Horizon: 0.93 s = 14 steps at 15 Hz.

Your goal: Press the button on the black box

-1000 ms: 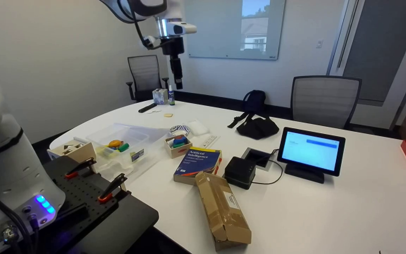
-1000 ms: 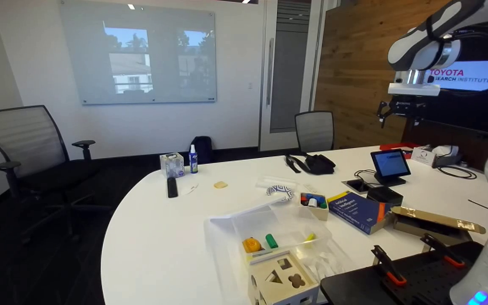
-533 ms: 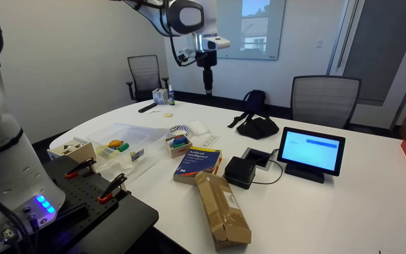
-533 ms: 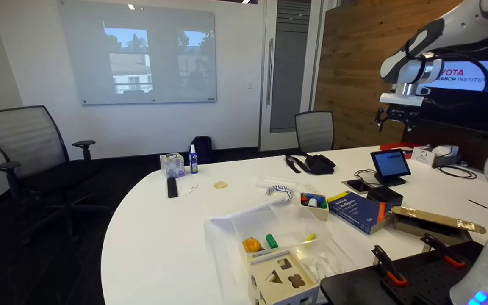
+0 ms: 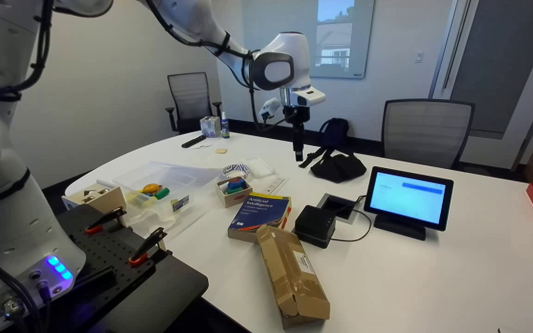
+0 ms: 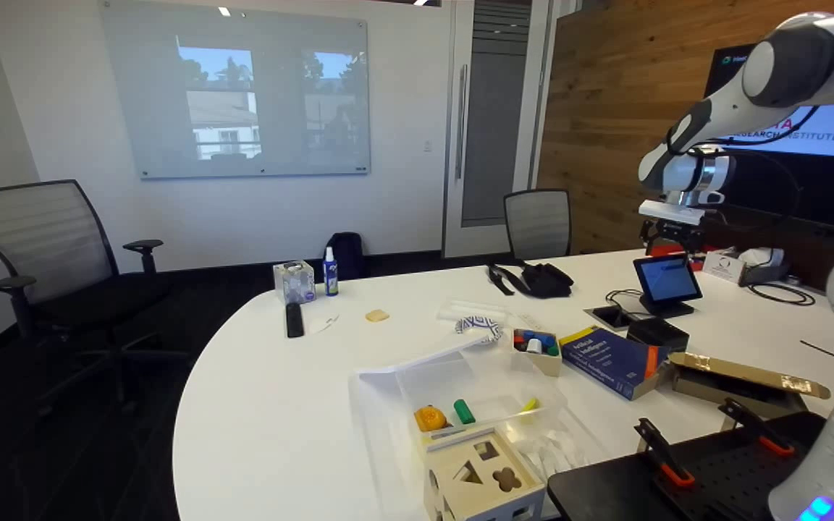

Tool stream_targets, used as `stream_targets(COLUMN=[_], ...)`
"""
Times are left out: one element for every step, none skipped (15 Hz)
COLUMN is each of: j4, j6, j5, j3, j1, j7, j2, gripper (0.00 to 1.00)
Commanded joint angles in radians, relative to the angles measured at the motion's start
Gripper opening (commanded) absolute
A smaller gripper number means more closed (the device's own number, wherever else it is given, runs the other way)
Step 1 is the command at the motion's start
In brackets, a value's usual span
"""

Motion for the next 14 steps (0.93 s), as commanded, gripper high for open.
stream_targets(j4=[0.107, 0.131, 0.161, 0.182, 0.207, 0.229, 0.252, 0.274, 0.296, 0.319, 0.344, 0.365, 0.386, 0.402], j6=[-0.007, -0.017, -0.027, -0.027, -0.023, -0.021, -0.015, -0.012, -0.009, -0.006, -0.011, -0.012, -0.017, -0.017], j5=[0.043, 0.060, 0.075, 0.085, 0.088, 0.091, 0.092, 0.096, 0.104, 0.114, 0.121, 0.125, 0.128, 0.127], j3=[-0.011, -0.006, -0.004, -0.005, -0.010, -0.013, -0.016, -0.016, -0.015, -0.013, -0.010, -0.009, -0.008, -0.009], j1=[-0.022, -0.035, -0.048, -0.055, -0.059, -0.065, -0.071, -0.076, -0.081, -0.085, -0.089, -0.091, -0.092, -0.091], j7=[0.037, 0.030, 0.030, 0.032, 0.035, 0.039, 0.042, 0.047, 0.056, 0.067, 0.083, 0.095, 0.105, 0.119], j2=[0.128, 0.158, 0.194, 0.222, 0.255, 0.282, 0.312, 0.336, 0.360, 0.384, 0.407, 0.427, 0.447, 0.465], gripper=[1.00, 1.00, 1.00, 0.79, 0.74, 0.66, 0.59, 0.49, 0.42, 0.34, 0.27, 0.20, 0.12, 0.05])
